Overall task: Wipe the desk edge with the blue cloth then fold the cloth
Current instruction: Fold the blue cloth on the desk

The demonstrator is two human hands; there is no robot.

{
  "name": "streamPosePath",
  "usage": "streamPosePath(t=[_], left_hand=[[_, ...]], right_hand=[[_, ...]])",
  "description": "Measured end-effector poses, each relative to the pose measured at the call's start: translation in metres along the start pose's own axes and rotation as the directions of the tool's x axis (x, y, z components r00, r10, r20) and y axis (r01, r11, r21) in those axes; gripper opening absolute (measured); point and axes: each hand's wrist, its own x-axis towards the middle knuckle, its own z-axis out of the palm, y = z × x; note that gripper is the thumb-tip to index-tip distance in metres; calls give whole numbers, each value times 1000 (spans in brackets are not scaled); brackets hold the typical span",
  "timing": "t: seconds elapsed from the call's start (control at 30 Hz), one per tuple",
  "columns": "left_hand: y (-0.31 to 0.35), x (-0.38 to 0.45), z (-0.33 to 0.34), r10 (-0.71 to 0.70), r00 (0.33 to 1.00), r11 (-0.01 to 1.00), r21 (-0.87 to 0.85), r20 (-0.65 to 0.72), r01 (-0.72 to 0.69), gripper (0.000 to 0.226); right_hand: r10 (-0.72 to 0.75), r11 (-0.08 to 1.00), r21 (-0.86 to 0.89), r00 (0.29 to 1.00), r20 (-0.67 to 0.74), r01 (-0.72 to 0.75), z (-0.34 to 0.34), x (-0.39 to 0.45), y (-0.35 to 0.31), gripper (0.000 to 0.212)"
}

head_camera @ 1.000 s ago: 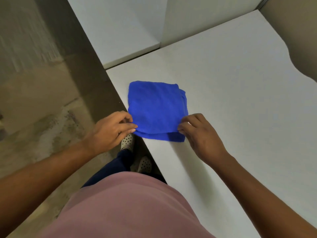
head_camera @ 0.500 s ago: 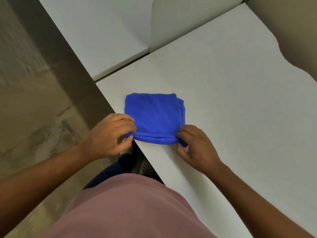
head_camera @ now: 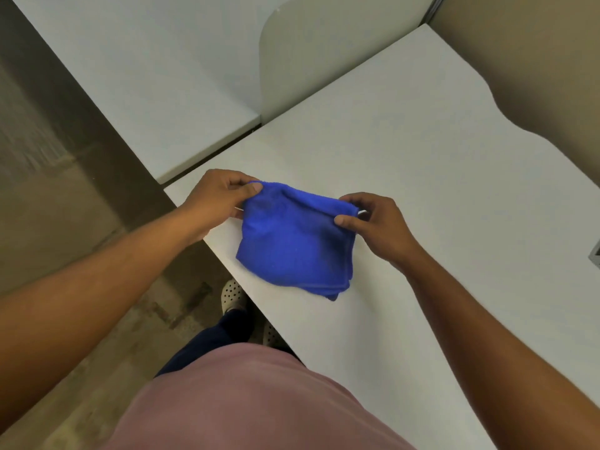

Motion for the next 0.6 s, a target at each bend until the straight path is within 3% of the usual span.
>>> streamPosePath(t=[0.13, 0.2, 0.37, 0.5, 0.6], left_hand=[[22, 22, 2, 111, 990, 994, 28, -87, -109, 14], [35, 31, 5, 118, 991, 991, 68, -61, -114, 18], [46, 42, 15, 142, 990, 971, 193, -5, -138, 21], [37, 34, 5, 274, 958, 903, 317, 89, -288, 18], [18, 16, -11, 425, 887, 782, 421, 181, -461, 19]], right_hand=[[-111, 991, -89, 977, -180, 96, -7, 17, -3, 17], [-120, 989, -107, 966, -230, 98, -16, 23, -7, 16], [-67, 993, -108, 976, -205, 46, -19, 28, -5, 12], [-92, 993, -86, 981, -173, 78, -22, 13, 2, 10], [-160, 984, -105, 978, -132, 146, -24, -10, 18, 10]])
